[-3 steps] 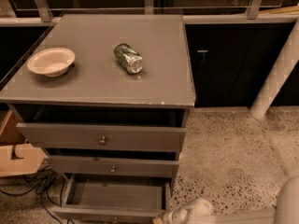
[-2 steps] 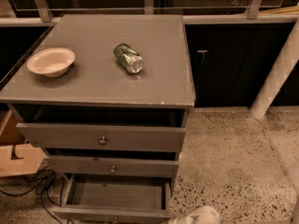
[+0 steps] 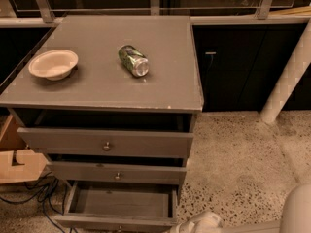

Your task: Close bottom drawer

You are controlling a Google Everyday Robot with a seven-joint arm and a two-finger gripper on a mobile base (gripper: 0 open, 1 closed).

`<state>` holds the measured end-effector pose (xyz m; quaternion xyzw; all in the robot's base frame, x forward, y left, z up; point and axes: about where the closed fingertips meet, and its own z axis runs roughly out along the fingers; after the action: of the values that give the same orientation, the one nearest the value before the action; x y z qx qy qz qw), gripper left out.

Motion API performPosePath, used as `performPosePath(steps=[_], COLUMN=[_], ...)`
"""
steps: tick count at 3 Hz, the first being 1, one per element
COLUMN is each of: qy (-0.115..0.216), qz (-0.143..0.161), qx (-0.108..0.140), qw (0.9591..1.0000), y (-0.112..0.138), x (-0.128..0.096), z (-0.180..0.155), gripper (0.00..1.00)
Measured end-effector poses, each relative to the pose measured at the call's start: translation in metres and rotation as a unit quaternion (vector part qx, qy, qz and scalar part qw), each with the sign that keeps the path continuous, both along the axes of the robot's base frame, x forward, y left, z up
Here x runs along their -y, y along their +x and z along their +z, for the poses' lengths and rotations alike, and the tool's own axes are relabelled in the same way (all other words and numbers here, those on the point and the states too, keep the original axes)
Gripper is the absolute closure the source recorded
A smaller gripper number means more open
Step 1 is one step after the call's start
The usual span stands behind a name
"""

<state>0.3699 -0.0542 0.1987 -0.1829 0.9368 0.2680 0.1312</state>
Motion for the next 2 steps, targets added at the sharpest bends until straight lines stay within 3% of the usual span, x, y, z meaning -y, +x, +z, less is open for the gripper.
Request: performPosePath(steps=[1,2], qy=[-0.002,-0.002], qz=[0.006,0.008], qx=[0.002,0.004], qw=[1.0,1.0], y=[0.0205,0.0245], x=[-0.0148,-0.0158], z=[-0.0278,-0.0295], gripper=[1.0,1.0])
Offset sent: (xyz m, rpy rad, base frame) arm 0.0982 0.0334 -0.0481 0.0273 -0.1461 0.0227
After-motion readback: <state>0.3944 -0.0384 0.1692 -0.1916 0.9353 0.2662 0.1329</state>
